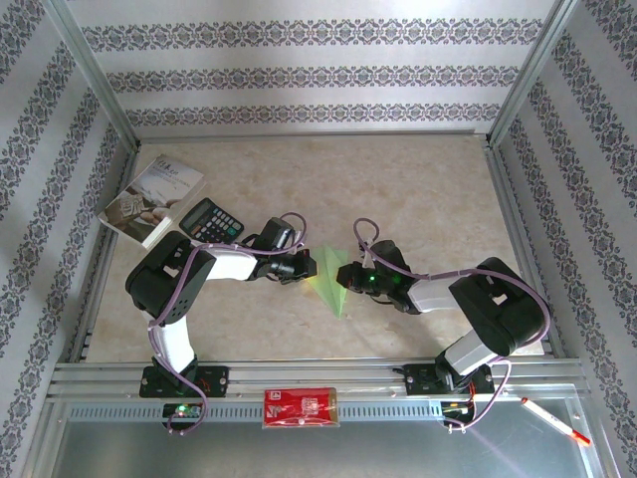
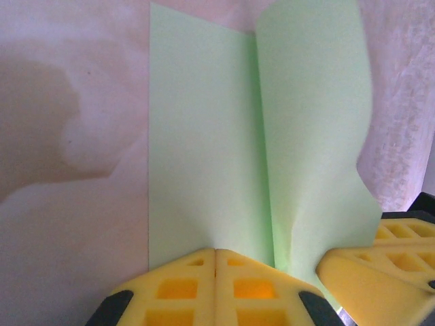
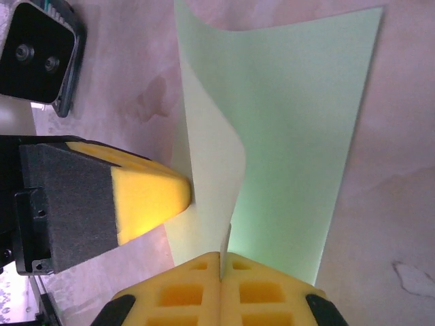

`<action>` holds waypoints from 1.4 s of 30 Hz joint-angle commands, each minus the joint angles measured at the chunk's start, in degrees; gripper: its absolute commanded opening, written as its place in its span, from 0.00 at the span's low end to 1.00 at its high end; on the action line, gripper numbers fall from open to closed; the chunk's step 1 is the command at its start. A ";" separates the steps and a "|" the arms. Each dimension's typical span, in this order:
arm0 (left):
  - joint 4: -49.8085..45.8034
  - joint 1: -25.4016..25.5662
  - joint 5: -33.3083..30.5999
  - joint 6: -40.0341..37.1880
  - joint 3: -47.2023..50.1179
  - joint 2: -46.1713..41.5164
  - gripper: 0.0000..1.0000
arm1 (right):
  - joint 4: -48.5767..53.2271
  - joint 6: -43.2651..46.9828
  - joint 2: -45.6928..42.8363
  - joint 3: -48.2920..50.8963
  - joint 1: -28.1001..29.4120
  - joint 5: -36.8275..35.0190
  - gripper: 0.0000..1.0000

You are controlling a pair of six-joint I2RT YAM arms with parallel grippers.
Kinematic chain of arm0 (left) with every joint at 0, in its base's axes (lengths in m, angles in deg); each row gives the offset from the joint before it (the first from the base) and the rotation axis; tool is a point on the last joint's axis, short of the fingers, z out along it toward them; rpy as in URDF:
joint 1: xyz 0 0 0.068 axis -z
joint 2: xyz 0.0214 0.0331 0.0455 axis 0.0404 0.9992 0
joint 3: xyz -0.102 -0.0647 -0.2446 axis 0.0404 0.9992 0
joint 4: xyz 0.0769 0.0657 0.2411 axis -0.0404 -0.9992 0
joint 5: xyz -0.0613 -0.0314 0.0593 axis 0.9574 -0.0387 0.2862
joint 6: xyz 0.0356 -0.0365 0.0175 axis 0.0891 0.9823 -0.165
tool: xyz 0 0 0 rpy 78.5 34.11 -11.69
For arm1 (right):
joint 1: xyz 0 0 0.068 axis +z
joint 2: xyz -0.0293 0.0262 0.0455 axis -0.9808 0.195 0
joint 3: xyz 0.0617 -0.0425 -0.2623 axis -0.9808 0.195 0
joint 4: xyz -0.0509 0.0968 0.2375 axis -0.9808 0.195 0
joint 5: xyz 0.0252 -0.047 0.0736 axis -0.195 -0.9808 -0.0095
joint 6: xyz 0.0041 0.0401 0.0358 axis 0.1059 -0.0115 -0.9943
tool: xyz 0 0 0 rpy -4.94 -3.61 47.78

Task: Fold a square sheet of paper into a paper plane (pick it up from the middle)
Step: Fourth fold the wing at the center of the table.

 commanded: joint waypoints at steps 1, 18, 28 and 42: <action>-5.06 -0.48 -2.75 -1.91 0.29 1.66 0.03 | -1.80 -1.25 -0.65 1.42 -0.75 -1.83 0.01; -5.51 -0.48 -2.77 -1.95 -0.28 1.63 0.03 | -4.83 -2.21 0.92 1.29 -0.31 -0.35 0.01; -5.34 -0.45 -2.39 -1.54 -0.30 0.71 0.03 | -9.18 -3.31 4.14 2.79 -0.40 -1.49 0.00; -0.61 0.22 -0.06 1.72 -3.24 -3.01 0.14 | -11.35 -2.97 6.50 5.24 -0.22 -1.14 0.00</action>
